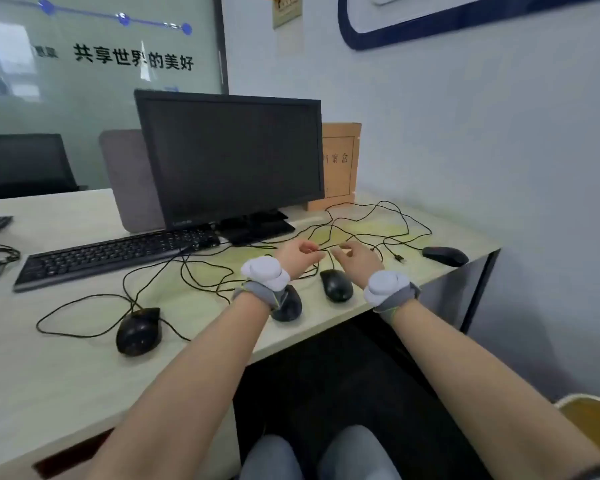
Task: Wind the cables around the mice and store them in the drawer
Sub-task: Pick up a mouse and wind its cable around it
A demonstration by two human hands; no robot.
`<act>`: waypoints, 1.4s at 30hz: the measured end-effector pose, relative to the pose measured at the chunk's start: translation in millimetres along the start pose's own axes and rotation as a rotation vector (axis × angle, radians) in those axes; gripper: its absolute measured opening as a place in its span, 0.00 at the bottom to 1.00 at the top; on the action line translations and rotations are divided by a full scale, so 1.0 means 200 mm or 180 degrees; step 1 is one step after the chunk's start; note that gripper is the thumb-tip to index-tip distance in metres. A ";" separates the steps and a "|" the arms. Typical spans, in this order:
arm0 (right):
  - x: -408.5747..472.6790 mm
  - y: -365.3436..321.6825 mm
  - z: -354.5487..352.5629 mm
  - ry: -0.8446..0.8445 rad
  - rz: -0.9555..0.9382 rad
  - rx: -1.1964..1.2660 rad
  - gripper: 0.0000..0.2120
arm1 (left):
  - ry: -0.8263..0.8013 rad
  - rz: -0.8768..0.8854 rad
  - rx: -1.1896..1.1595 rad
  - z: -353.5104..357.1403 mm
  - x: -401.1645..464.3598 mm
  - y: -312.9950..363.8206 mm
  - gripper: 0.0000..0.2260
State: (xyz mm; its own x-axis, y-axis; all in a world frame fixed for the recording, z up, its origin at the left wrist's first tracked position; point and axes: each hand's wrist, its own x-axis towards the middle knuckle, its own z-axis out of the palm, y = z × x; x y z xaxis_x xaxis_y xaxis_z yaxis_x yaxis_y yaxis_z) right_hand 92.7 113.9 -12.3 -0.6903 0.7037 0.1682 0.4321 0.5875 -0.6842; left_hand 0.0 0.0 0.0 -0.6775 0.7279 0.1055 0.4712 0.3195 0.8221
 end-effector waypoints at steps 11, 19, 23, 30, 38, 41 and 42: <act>-0.01 0.20 0.19 -0.0262 0.0661 -0.1219 0.36 | 0.0026 -0.0241 0.0878 0.28 -0.02 -0.13 0.13; 0.07 0.15 0.23 -0.0071 0.0846 -0.0947 0.32 | -0.0269 -0.0340 0.0893 0.23 0.04 -0.09 0.16; 0.11 0.06 0.05 0.0051 0.0163 0.0146 0.27 | 0.0102 -0.0051 0.0301 0.12 0.09 0.00 0.20; 0.13 -0.15 -0.26 0.0071 -0.1362 0.0936 0.26 | 0.0906 0.0866 -0.0404 -0.16 0.17 0.25 0.18; 0.18 -0.18 -0.22 -0.0076 -0.0928 0.2097 0.24 | 0.0574 -0.0004 -0.1660 -0.20 0.21 0.30 0.23; 0.20 -0.21 -0.19 -0.0160 -0.0752 0.2584 0.21 | 0.0353 0.0139 -0.2307 -0.20 0.21 0.25 0.19; 0.21 -0.22 -0.19 -0.0140 -0.0668 0.2802 0.20 | 0.0298 0.0209 -0.2483 -0.20 0.22 0.25 0.19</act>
State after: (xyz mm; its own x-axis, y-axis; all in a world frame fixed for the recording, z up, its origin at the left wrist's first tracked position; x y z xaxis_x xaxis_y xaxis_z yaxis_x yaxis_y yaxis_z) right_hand 66.8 133.0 51.0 -0.7342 0.5901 0.3357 -0.2925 0.1713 -0.9408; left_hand -29.0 22.8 68.3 -0.7231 0.6654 0.1855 0.0029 -0.2656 0.9641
